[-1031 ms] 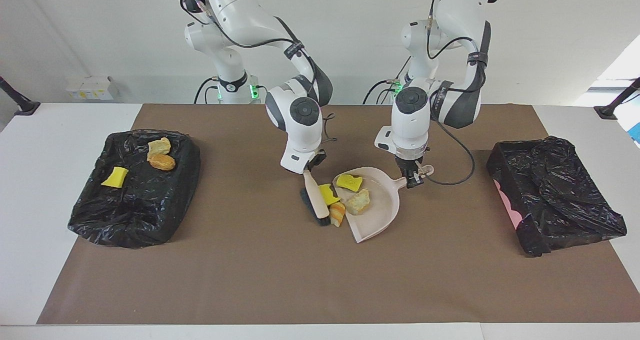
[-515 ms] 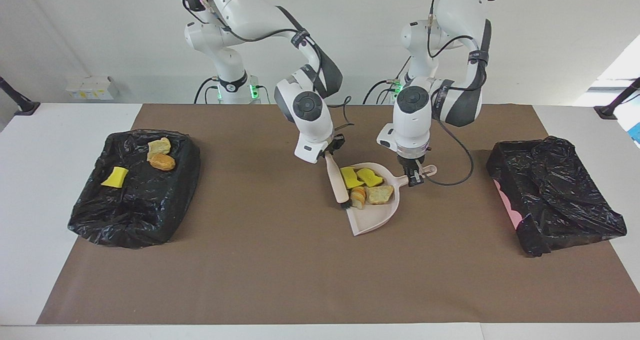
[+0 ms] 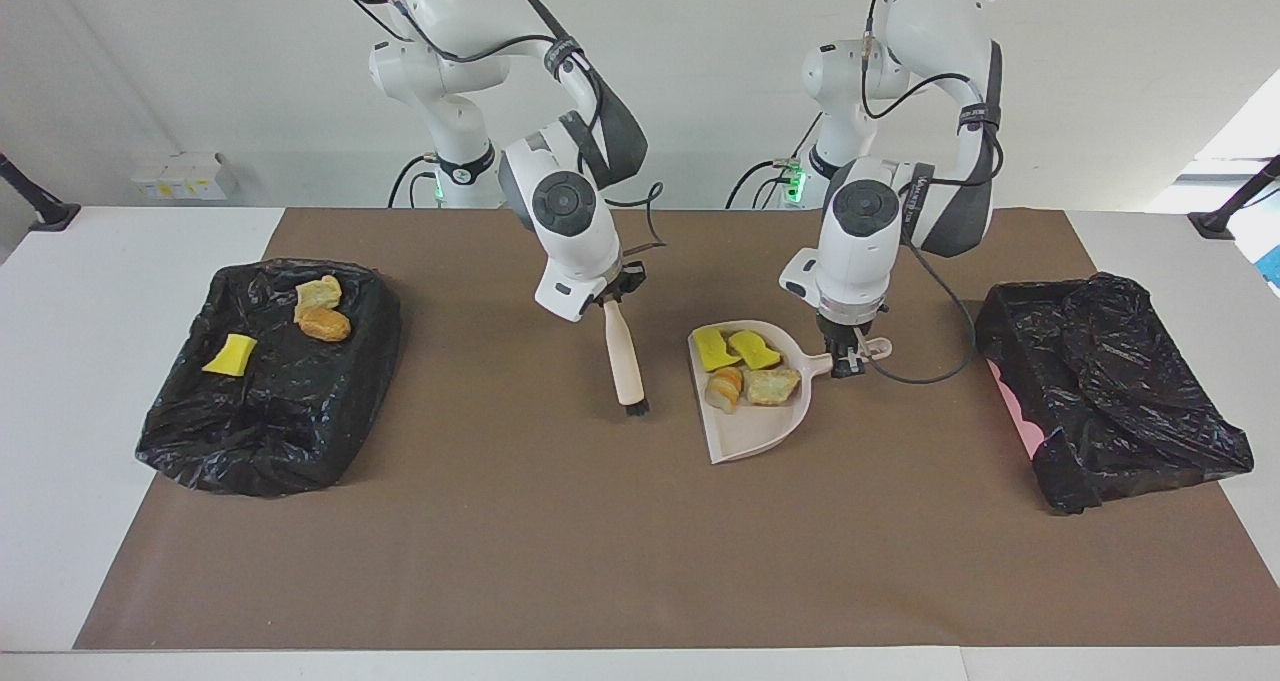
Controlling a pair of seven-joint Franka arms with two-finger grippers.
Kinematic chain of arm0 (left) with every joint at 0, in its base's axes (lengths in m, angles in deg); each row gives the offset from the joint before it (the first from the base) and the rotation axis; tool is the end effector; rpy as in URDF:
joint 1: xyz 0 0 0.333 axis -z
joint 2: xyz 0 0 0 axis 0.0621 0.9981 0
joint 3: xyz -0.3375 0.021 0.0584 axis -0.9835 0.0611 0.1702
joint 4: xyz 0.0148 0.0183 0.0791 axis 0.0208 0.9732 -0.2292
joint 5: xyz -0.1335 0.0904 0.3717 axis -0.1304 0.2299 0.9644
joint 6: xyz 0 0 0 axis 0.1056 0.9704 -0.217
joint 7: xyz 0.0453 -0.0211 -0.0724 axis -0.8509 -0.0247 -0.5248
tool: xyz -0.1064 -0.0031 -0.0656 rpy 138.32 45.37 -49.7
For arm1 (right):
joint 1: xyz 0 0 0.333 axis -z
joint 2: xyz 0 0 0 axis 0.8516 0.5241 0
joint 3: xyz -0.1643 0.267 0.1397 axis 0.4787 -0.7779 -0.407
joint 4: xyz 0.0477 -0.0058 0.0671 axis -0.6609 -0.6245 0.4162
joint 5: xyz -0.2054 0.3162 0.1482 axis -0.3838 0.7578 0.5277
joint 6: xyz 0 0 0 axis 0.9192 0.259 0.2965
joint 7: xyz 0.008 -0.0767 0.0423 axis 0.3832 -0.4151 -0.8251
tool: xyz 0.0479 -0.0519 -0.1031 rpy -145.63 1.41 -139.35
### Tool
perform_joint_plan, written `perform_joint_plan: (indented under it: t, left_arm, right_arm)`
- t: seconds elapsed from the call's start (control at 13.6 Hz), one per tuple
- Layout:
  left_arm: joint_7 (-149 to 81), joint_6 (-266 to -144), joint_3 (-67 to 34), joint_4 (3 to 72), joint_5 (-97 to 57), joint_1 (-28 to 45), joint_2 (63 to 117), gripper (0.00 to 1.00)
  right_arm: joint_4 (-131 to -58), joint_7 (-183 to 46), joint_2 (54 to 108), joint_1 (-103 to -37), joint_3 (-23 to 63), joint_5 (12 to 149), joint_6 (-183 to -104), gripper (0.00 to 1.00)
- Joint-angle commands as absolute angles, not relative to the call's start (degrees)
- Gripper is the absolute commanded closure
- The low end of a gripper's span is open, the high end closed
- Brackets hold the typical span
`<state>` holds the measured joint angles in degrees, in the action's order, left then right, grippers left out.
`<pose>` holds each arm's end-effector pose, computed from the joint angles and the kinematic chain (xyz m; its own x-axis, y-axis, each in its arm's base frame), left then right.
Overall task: Sweep and dump trash in bin
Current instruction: 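Carry the dustpan to the bin nearest the left gripper and tip it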
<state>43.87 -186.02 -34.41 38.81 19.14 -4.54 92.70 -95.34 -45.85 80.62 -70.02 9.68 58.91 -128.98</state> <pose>0.5826 -0.1858 0.3785 0.0114 -0.9898 -0.1423 -0.9999 -0.0098 -0.0114 0.5246 0.2989 0.3895 0.9268 0.2011 -0.3171 0.1651 -0.9767 -0.1370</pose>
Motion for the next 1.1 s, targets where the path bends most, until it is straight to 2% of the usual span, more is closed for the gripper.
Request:
perform_joint_plan:
  t: [0.0,0.29,0.52,1.03]
  left_arm:
    - [53.53,-185.11,-28.76,39.12,15.64,-4.09,87.33,1.00]
    - [62.06,-184.06,-17.96,38.77,14.67,-4.17,83.28,1.00]
    - [64.10,-184.14,-8.12,38.07,11.51,-4.17,81.34,1.00]
    - [75.88,-187.73,10.53,31.83,12.55,-4.52,83.71,1.00]
  right_arm:
    - [-96.06,-38.81,77.86,-70.78,8.91,56.01,-125.91,1.00]
    - [-97.37,-29.74,75.66,-76.40,8.73,54.69,-125.37,1.00]
    - [-101.84,-24.46,72.15,-80.44,8.56,56.00,-127.12,1.00]
    - [-110.02,-17.42,72.31,-90.37,8.65,56.09,-138.98,1.00]
